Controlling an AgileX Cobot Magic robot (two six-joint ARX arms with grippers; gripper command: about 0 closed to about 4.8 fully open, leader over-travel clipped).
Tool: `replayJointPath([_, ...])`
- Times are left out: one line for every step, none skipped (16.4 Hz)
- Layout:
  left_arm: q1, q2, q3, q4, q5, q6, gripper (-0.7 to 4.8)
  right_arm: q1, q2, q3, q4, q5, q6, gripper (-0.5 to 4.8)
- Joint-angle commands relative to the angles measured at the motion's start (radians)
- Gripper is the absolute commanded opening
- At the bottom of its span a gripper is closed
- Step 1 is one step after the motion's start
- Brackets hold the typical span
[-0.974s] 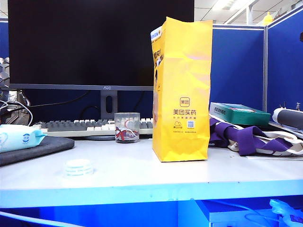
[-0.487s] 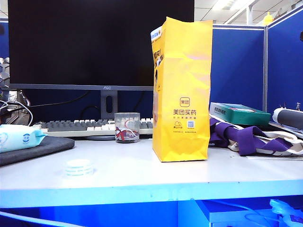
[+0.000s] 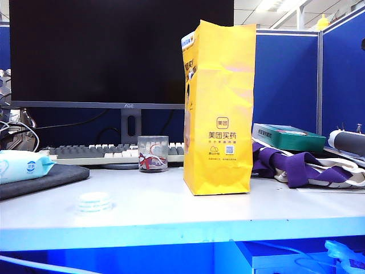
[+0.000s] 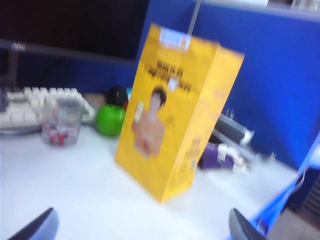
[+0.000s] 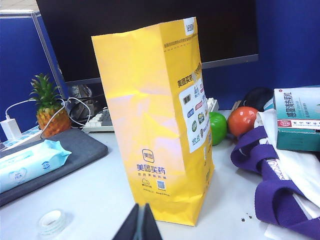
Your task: Pick up the transparent tape and throw it into the yellow paper bag.
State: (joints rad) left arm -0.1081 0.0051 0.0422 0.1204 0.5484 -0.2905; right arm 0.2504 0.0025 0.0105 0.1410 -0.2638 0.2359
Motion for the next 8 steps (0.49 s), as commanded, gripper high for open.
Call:
replayJointPath([0.0,0.02,0.122,-0.067,-0.085,0.007,4.79,0.0,0.0,0.023,-0.007,0.073,0.0,0.06])
replayJointPath([0.0,0.055,0.175,-0.108,-0.103,0.04,4.79,0.0,0.0,0.051,-0.046,0.1,0.0,0.14])
replayJointPath([0.0,0.111,0.231,-0.128,-0.105,0.079,4.79,0.001,0.007,0.078,-0.077,0.117,0.0,0.13])
replayJointPath([0.0,0.183,0.285,-0.136,-0.116,0.112,4.79,0.0,0.023,0.105,-0.091,0.128,0.0,0.13])
replayJointPath([0.0,0.264,0.342,-0.146,-0.135,0.135,4.79,0.0,0.052,0.132,-0.092,0.157,0.0,0.13])
replayJointPath([0.0,0.344,0.395,-0.161,-0.139,0.164,4.79,-0.001,0.088,0.163,-0.093,0.18,0.0,0.13])
replayJointPath([0.0,0.447,0.469,-0.199,-0.144,0.211,4.79,0.0,0.134,0.202,-0.093,0.211,0.0,0.13])
replayJointPath([0.0,0.542,0.533,-0.235,-0.14,0.251,4.79,0.0,0.187,0.245,-0.092,0.213,0.0,0.13])
